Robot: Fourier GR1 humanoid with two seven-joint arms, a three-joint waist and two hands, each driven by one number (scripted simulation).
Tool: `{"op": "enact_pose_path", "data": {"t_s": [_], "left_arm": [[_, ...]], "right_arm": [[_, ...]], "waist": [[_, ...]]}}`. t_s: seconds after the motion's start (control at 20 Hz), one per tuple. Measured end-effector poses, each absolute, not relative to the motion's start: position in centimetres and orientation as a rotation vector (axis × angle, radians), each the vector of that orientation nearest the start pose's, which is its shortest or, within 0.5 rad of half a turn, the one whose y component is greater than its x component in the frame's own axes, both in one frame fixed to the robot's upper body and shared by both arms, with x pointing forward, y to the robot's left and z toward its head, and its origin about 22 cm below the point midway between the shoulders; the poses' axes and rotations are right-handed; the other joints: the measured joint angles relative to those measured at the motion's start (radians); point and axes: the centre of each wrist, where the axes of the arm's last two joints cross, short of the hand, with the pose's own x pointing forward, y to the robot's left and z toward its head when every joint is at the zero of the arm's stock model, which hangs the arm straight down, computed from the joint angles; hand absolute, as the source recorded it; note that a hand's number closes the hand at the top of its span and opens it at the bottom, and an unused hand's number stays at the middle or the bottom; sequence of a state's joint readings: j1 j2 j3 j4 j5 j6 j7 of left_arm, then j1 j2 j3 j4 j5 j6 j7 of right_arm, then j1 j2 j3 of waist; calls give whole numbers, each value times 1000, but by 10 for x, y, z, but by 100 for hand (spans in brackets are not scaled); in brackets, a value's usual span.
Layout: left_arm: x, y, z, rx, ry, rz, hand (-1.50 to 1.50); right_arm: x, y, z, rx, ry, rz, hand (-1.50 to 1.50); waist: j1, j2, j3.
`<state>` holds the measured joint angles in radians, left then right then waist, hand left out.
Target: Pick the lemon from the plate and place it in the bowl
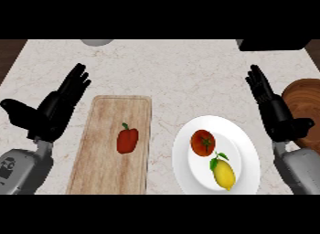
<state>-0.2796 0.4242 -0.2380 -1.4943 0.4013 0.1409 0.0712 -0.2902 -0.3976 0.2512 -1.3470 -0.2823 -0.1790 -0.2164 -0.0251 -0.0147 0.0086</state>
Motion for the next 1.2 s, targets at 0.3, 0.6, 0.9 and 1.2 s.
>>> {"op": "enact_pose_path", "data": {"t_s": [0.3, 0.6, 0.9, 1.2], "left_arm": [[293, 287, 67, 175, -1601, -131, 0], [280, 314, 55, 327, -1543, -57, 0], [267, 320, 53, 361, -1537, -29, 0], [270, 318, 58, 354, -1552, -42, 0]], "right_arm": [[295, -252, 90, 12, -1978, 491, 150], [260, -313, 72, -533, -1732, 716, -150], [170, -302, 47, -645, -1700, 799, -150], [122, -287, 80, -737, -1654, 788, -150]], "waist": [[12, -2, -7], [-42, -14, -16], [-46, -8, -12], [-13, 5, -10]]}}
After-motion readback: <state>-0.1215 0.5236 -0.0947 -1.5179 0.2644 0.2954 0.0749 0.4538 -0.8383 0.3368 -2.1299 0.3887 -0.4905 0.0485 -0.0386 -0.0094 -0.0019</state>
